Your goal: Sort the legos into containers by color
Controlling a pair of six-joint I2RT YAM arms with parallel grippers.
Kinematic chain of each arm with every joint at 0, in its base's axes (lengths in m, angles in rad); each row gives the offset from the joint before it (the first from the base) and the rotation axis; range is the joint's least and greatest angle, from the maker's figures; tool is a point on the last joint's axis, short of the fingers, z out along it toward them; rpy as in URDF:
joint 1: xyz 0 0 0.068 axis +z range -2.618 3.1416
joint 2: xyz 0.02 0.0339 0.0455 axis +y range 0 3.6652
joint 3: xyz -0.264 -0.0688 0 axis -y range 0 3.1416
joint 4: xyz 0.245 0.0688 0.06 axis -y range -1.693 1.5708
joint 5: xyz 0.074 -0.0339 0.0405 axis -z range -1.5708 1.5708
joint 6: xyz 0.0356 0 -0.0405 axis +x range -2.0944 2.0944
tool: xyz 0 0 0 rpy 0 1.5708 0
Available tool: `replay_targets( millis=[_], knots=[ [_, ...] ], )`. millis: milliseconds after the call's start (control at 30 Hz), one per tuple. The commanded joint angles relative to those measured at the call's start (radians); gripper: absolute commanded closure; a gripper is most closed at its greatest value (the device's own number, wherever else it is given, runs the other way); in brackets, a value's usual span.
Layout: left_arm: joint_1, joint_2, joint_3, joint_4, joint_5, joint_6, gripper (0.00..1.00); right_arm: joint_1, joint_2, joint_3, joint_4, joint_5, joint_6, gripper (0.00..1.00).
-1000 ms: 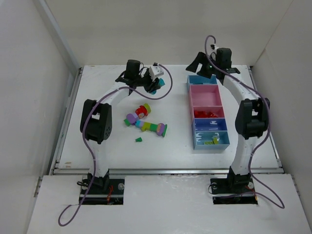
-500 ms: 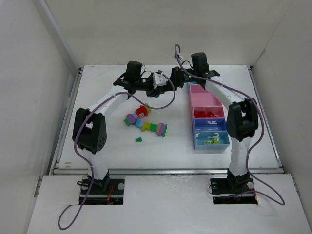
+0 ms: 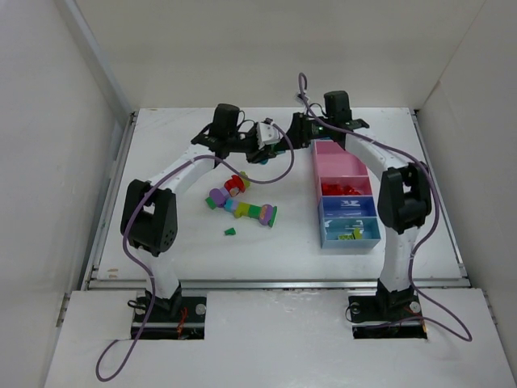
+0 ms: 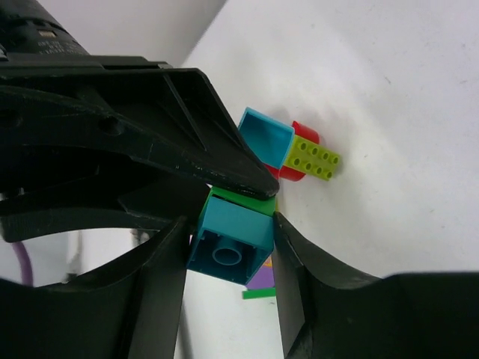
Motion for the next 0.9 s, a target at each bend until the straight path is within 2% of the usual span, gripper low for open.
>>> replay_targets(
  millis=[0, 67, 133, 167, 200, 267, 467, 633, 667, 700, 800, 867],
  knots=[
    [0.017, -0.061, -0.011, -0.006, -0.019, -0.025, 1.0, -0.092, -0.049, -0.05, 0.075, 0.027, 0.11, 1.0],
    [0.027, -0.061, -0.011, -0.015, -0.032, -0.036, 1.0, -0.189, -0.069, -0.116, 0.173, 0.163, 0.214, 1.0],
    [0.027, -0.052, -0.011, -0.024, -0.052, -0.045, 1.0, -0.239, -0.08, -0.146, 0.205, 0.322, 0.415, 1.0],
    [0.036, -0.051, -0.011, -0.024, -0.052, -0.045, 1.0, -0.27, -0.08, -0.178, 0.255, 0.469, 0.492, 1.0],
    [0.036, -0.042, -0.011, -0.011, -0.052, -0.056, 1.0, -0.27, -0.089, -0.179, 0.279, 0.528, 0.605, 1.0],
    [0.036, -0.042, -0.011, 0.002, -0.061, -0.067, 1.0, -0.27, -0.08, -0.165, 0.279, 0.707, 0.675, 1.0],
    [0.054, -0.009, 0.009, 0.012, -0.088, -0.088, 1.0, -0.249, 0.027, -0.027, 0.268, 0.924, 0.767, 1.0],
    [0.074, 0.002, 0.009, 0.037, -0.107, -0.099, 1.0, -0.262, 0.084, -0.016, 0.18, 0.941, 0.829, 0.98],
    [0.074, 0.011, 0.009, 0.048, -0.107, -0.108, 1.0, -0.262, 0.075, -0.016, 0.179, 0.95, 0.829, 0.93],
    [0.074, 0.011, 0.009, 0.048, -0.118, -0.108, 1.0, -0.262, 0.075, -0.028, 0.17, 0.961, 0.829, 0.78],
    [0.074, 0.021, 0.009, 0.072, -0.137, -0.137, 1.0, -0.262, 0.075, -0.019, 0.17, 0.961, 0.829, 0.48],
    [0.074, 0.021, 0.018, 0.083, -0.138, -0.146, 1.0, -0.262, 0.084, 0.013, 0.17, 0.946, 0.803, 0.4]
  ],
)
